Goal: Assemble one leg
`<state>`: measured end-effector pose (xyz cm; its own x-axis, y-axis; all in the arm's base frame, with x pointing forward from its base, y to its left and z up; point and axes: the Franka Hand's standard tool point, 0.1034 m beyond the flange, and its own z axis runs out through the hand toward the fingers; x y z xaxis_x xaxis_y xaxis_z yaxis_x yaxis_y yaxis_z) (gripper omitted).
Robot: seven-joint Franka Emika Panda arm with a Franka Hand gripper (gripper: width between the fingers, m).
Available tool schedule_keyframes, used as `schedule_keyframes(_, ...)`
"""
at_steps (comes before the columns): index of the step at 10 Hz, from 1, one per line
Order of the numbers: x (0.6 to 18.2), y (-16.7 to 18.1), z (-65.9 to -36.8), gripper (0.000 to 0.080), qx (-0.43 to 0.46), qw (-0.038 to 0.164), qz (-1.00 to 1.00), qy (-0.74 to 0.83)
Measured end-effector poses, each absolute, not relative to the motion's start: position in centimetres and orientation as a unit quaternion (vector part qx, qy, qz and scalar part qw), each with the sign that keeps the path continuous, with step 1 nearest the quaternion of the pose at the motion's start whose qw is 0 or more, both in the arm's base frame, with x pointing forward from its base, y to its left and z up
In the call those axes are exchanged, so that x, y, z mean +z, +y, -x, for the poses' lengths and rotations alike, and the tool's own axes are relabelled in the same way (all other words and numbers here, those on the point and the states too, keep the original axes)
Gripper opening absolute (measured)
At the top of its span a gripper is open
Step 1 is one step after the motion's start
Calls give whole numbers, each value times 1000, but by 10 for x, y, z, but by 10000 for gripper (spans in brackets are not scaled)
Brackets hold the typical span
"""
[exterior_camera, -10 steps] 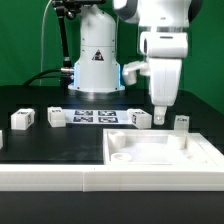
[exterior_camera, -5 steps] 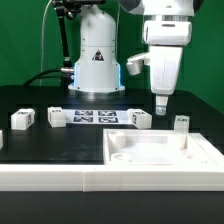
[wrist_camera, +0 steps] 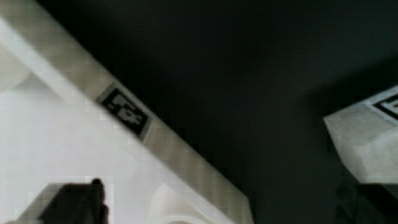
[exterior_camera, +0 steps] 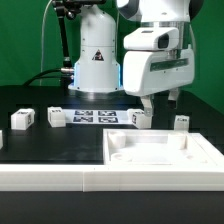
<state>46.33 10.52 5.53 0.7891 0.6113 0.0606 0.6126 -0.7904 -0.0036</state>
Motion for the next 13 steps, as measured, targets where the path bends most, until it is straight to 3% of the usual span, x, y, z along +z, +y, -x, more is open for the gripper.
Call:
schedule_keyframes(6, 51, 113, -461, 649, -27, 27, 984, -176)
schedule_keyframes(13, 41, 142, -449, 649, -9, 56, 984, 169)
